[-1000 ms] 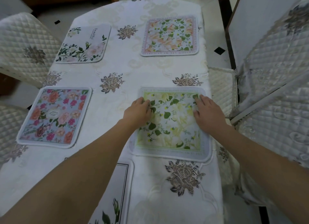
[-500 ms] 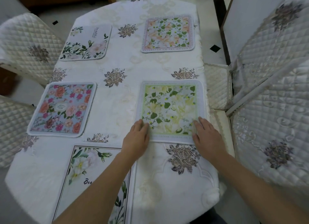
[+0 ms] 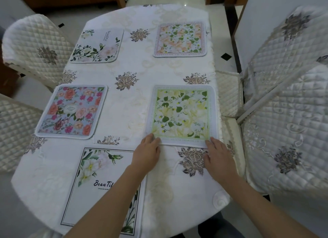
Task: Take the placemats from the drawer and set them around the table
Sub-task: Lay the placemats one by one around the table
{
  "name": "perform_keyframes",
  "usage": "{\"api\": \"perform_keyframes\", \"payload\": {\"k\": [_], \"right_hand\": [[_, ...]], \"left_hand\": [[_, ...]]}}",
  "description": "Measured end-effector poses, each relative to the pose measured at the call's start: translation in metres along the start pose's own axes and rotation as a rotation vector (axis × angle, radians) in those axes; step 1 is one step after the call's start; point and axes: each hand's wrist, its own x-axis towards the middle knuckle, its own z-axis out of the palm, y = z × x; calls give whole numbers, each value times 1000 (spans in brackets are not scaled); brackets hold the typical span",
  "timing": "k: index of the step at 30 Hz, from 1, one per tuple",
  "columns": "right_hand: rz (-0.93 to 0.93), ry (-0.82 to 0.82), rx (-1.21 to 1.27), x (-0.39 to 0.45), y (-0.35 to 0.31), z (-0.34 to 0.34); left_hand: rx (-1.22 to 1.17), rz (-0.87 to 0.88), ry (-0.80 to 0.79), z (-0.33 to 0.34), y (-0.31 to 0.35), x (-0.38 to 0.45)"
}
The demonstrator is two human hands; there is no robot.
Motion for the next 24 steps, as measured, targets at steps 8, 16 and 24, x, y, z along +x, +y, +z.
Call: {"api": "perform_keyframes", "payload": {"k": [8,16,24], "right_hand": [[-122,-67,13,13,-32,-6],[-186,-145,47,21,-60,5],[-212,-174,49,22,-55,6]], "left_hand": [[12,103,29,7,35,-3],[9,121,-27,17,53,2],[44,116,-46,13,57,4]]}}
